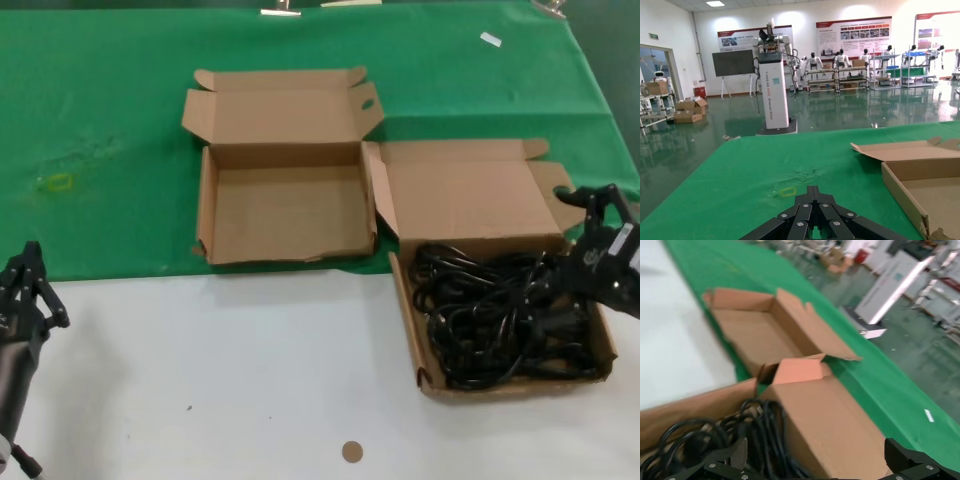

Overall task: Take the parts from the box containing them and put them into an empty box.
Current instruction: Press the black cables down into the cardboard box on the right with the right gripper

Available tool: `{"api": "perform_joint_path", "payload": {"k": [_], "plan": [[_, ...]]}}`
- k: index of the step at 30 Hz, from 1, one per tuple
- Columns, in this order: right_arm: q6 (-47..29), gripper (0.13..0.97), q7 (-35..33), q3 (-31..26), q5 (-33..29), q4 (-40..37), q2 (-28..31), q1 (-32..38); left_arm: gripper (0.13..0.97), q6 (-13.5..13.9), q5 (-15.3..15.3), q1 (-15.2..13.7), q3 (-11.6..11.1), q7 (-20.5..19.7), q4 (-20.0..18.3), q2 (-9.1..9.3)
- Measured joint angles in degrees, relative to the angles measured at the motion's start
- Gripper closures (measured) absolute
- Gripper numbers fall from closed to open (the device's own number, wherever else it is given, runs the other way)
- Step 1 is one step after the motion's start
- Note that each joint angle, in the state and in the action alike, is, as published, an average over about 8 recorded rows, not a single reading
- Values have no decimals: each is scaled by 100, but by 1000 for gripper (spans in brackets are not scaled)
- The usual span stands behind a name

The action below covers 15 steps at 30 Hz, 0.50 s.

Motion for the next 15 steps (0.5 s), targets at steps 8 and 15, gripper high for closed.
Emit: {"api": "perform_joint_path", "payload": {"k": [8,15], "plan": [[-928,129,273,426,-757,34,246,-82,953,0,1,0,0,0,0,0],[-1805,129,189,891,-1161,-24,300,-201,953,0,1,0,0,1,0,0]]}}
